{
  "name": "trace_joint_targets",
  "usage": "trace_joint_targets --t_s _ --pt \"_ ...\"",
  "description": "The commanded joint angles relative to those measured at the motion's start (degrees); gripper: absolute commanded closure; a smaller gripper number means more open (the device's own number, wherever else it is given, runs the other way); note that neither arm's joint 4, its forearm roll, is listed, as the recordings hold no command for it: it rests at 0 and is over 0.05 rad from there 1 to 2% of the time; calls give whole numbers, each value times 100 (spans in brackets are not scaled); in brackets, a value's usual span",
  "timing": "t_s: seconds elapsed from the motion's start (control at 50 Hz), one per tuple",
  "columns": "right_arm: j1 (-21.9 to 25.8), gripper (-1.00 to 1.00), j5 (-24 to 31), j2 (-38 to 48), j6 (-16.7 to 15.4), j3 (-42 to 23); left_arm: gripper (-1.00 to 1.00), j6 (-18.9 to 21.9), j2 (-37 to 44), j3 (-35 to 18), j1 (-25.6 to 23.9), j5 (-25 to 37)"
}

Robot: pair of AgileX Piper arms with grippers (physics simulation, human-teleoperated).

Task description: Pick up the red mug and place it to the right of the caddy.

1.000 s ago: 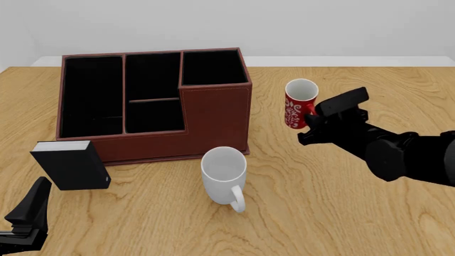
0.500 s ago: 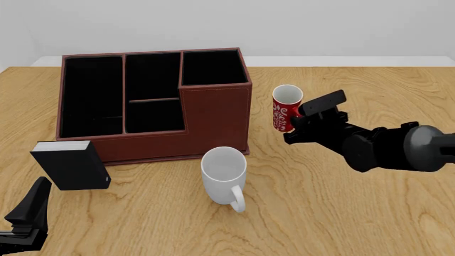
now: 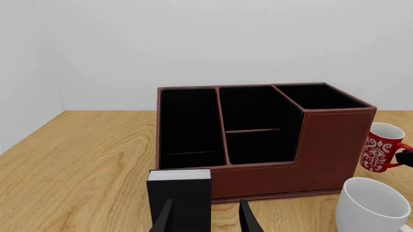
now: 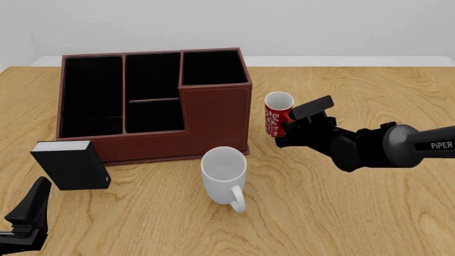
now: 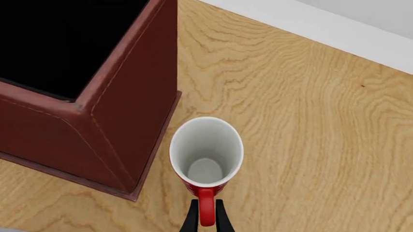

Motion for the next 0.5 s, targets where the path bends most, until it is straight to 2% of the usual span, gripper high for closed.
trace_joint_targets --t_s 0.02,0.5 --pt "81 100 -65 162 143 -109 -100 0 0 0 0 0" --pt "217 100 -153 484 240 -197 -100 0 0 0 0 0"
